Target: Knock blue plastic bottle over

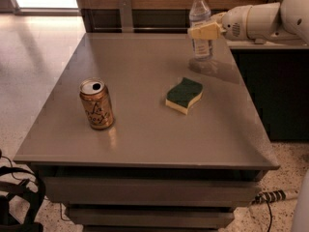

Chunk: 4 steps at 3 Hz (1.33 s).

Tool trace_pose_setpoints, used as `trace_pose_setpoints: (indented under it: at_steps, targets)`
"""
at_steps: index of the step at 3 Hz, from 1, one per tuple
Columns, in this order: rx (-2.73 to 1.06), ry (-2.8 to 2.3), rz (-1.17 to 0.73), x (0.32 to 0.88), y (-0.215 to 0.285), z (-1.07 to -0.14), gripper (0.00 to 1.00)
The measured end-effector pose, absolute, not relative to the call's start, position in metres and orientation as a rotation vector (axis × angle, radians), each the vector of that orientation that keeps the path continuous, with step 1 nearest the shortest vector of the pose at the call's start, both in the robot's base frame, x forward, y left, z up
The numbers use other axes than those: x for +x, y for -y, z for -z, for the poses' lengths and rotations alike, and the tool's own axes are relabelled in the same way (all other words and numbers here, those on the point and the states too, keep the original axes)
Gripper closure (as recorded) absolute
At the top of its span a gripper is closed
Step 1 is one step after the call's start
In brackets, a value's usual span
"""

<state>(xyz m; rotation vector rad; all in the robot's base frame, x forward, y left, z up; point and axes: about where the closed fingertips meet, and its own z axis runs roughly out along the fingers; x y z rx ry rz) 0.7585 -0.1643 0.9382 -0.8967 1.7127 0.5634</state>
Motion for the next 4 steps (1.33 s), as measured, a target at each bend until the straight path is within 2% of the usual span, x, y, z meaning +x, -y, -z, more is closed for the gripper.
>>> trace_pose_setpoints:
  at_steps: [1, 3, 4]
  targets:
    - [-1.004, -1.848, -0.369, 0.750, 0.180, -0.955, 1.00]
    - [-1.089, -2.000, -0.107, 0.733, 0.192, -0.933, 1.00]
    - [-1.132, -2.042, -0.054, 0.729, 0.183, -0.907, 1.00]
